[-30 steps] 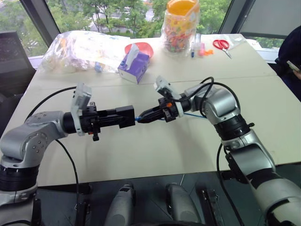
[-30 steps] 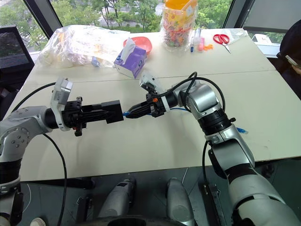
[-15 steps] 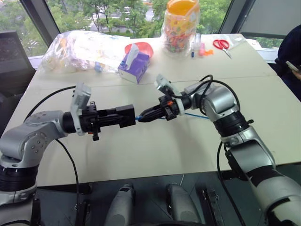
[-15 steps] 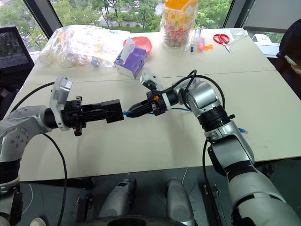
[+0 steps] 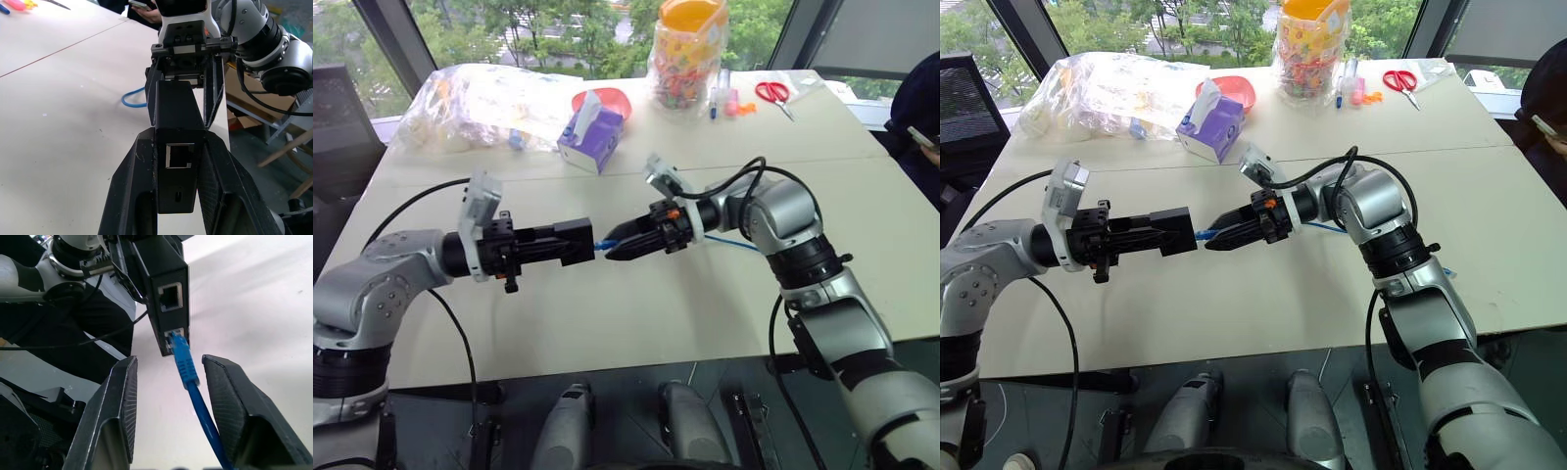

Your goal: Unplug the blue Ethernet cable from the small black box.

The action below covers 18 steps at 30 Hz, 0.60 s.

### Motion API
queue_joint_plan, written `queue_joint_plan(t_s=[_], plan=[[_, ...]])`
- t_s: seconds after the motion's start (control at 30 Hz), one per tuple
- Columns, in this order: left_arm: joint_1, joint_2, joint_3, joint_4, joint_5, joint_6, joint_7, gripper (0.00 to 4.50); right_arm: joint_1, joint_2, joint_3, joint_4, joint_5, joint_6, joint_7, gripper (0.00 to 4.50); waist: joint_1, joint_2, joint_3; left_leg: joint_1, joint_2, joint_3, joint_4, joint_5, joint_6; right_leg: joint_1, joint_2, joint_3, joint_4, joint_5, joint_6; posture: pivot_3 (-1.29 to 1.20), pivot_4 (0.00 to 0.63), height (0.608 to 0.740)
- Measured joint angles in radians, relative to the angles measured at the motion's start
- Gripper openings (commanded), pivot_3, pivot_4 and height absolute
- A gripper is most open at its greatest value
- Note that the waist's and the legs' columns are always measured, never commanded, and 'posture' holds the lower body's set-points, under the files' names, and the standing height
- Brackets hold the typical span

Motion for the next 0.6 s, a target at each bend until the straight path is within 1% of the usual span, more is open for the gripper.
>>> queue_joint_plan(t_s=[0.53,0.6], plan=[[0.003,-0.005,-0.003,-0.002,0.017,-0.008,0.001,0.5,0.0,0.024,0.0,-0.001,0.018,0.043,-0.033,2.12,0.0,0.0,0.0,0.0,0.0,0.0,0.0,0.0,0.0,0.0,0.0,0.0,0.0,0.0,0.0,0.0,0.15,0.728],[0.004,-0.005,-0.004,-0.003,0.022,-0.009,0.001,0.5,0.0,0.024,0.0,-0.001,0.018,0.046,-0.036,1.59,0.0,0.0,0.0,0.0,0.0,0.0,0.0,0.0,0.0,0.0,0.0,0.0,0.0,0.0,0.0,0.0,0.15,0.728]])
